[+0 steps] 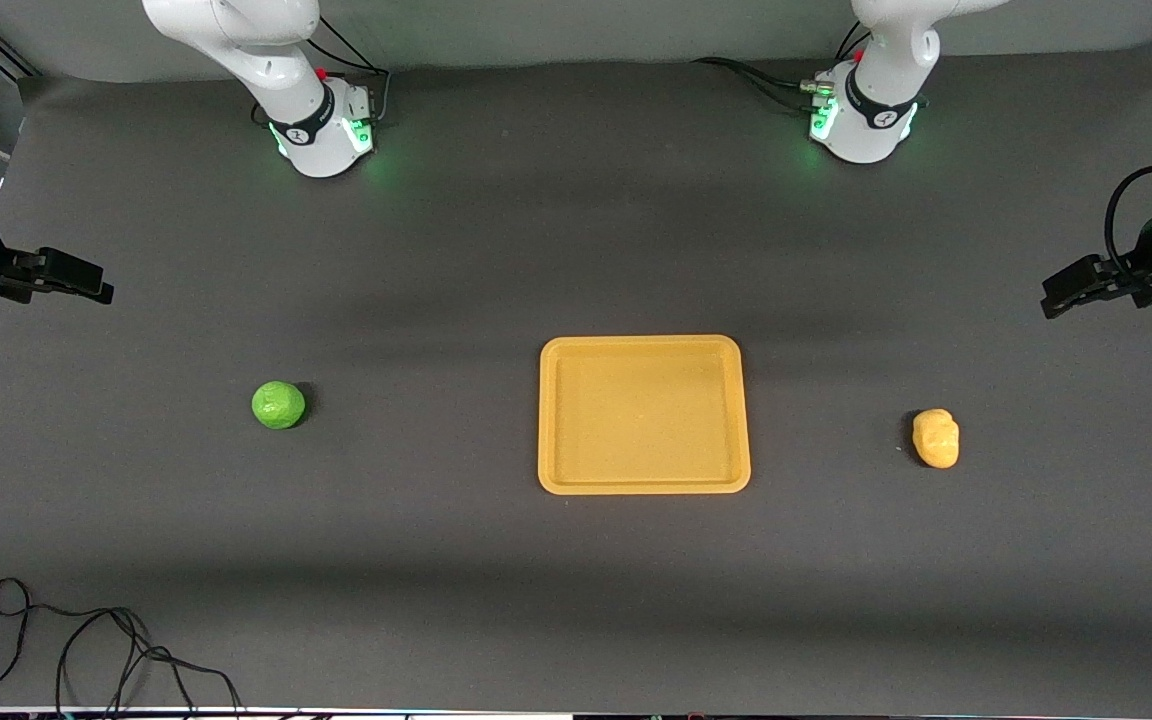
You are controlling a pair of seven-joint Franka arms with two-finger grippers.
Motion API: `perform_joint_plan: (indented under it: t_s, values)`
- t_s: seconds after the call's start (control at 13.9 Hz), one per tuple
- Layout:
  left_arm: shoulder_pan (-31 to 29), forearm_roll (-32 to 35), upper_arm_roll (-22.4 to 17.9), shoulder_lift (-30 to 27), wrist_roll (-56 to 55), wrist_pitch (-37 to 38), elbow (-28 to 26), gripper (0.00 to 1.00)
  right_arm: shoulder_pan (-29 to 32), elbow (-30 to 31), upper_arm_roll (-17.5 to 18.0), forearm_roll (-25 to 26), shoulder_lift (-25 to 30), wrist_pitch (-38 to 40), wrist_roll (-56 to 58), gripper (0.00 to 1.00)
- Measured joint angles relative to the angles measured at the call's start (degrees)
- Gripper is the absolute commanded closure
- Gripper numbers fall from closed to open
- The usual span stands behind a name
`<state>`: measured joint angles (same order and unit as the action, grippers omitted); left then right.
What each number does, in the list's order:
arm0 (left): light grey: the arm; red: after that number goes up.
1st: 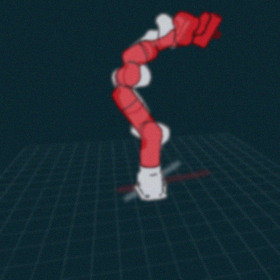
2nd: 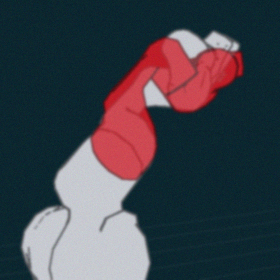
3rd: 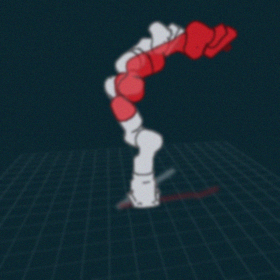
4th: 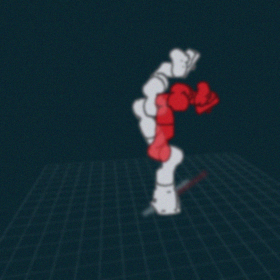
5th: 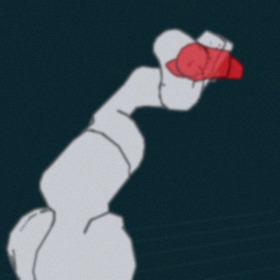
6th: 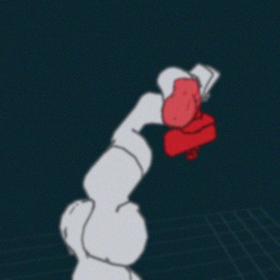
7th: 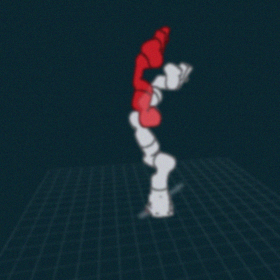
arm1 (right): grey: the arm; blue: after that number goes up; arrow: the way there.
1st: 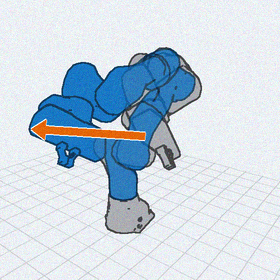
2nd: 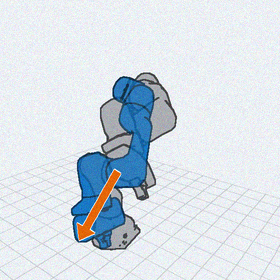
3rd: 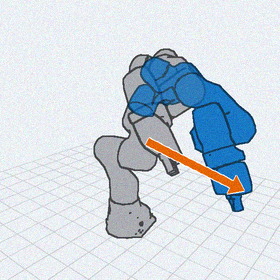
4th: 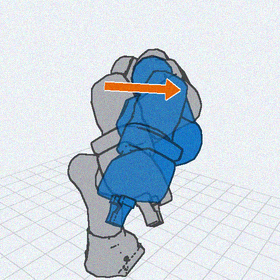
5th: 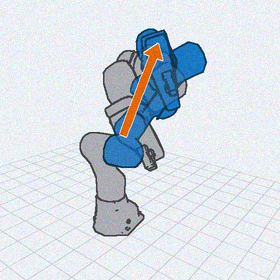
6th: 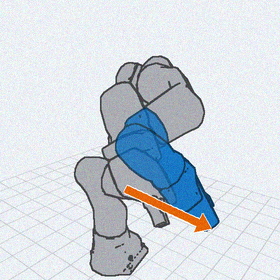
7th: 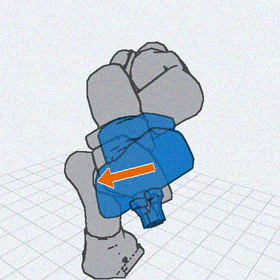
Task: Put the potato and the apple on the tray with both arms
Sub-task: 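Reach the left gripper down toward the yellow potato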
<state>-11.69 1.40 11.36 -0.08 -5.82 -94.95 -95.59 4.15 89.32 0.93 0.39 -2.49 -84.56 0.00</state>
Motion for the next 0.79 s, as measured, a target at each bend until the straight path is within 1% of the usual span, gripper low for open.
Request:
perform_joint_plan:
  t_s: [0.65, 0.79]
  values:
    - [-0.1, -0.1, -0.2, 0.0, 0.0, -0.1, 0.0, 0.00, 0.0, 0.0, 0.0, 0.0, 0.0, -0.1, 0.0, 0.00]
    - [-0.4, -1.1, -0.7, 0.5, 0.0, -0.3, 0.2, 0.00, 0.0, 0.4, 0.0, 0.0, 0.0, -1.0, 0.0, 0.00]
